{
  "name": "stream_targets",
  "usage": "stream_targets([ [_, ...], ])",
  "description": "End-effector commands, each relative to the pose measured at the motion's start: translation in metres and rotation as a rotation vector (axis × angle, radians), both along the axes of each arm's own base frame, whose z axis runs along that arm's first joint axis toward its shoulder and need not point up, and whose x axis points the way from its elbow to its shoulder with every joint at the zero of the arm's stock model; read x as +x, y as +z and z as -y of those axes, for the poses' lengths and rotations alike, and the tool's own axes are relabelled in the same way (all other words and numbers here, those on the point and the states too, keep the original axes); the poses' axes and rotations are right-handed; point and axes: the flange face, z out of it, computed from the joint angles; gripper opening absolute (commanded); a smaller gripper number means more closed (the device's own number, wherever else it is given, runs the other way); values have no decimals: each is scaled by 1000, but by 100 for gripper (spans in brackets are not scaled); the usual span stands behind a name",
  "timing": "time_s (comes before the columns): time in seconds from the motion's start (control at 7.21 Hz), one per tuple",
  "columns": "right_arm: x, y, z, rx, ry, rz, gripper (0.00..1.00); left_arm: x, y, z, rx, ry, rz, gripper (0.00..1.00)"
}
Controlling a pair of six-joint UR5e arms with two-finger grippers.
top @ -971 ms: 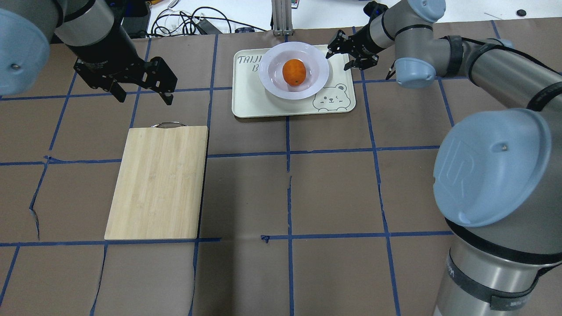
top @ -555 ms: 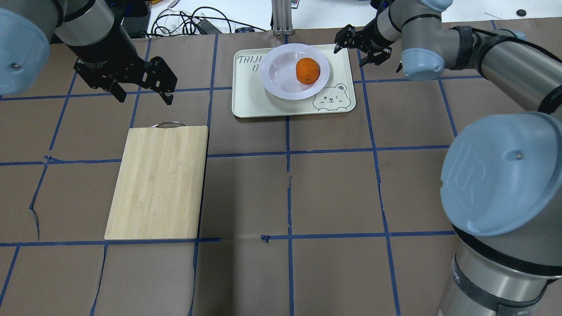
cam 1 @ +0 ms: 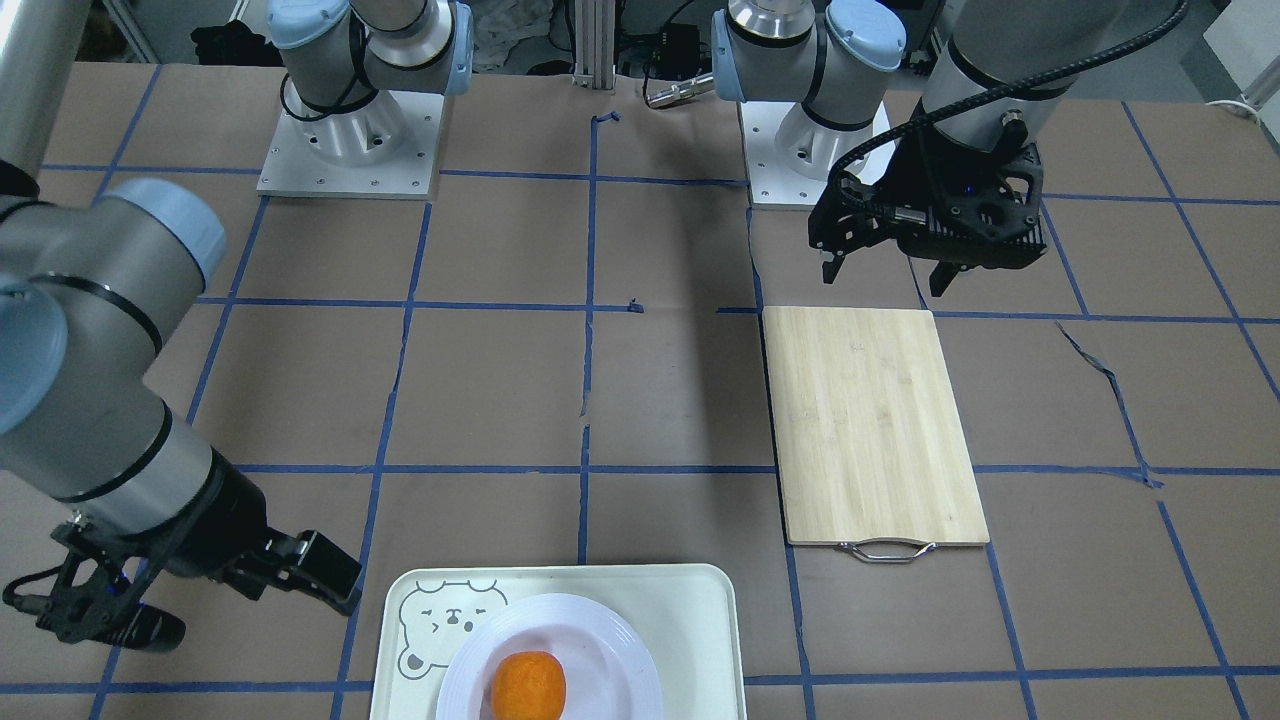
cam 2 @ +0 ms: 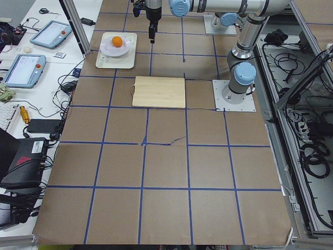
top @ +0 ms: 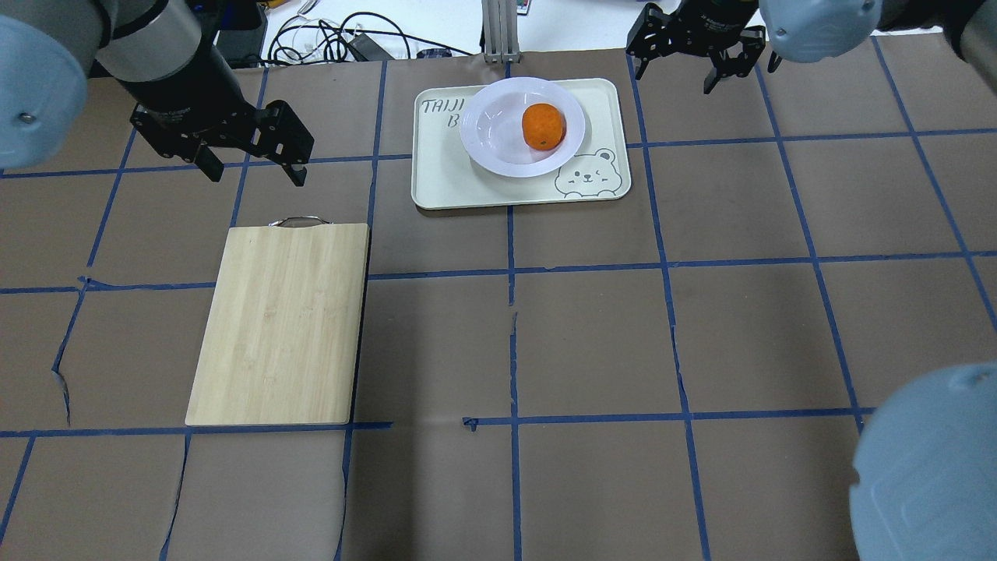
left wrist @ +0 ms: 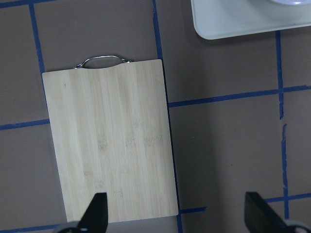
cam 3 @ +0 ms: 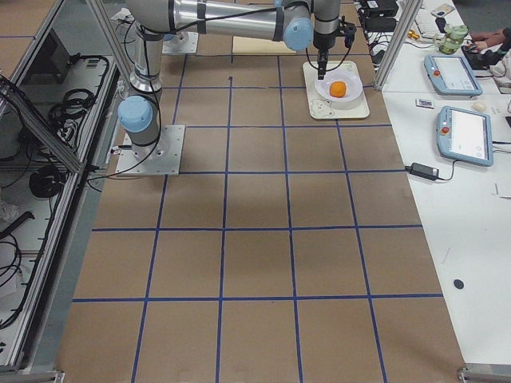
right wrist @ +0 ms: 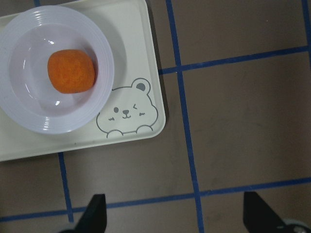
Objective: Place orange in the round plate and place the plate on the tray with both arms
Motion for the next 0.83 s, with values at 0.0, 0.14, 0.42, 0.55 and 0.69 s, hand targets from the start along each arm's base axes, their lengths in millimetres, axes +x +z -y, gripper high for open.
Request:
stream_targets([
  [0.0,11,57,-62,34,35,-57,100,0,0,0,1,0,0,100],
  [0.14,9,82,-84,17,34,-39,100,0,0,0,1,0,0,100],
  [0.42,8,74,-100,36,135,-46,100,0,0,0,1,0,0,100],
  [0.55,5,80,-111,35,151,-62,100,0,0,0,1,0,0,100],
  [0.69,-1,83,-111,28,157,-64,100,0,0,0,1,0,0,100],
])
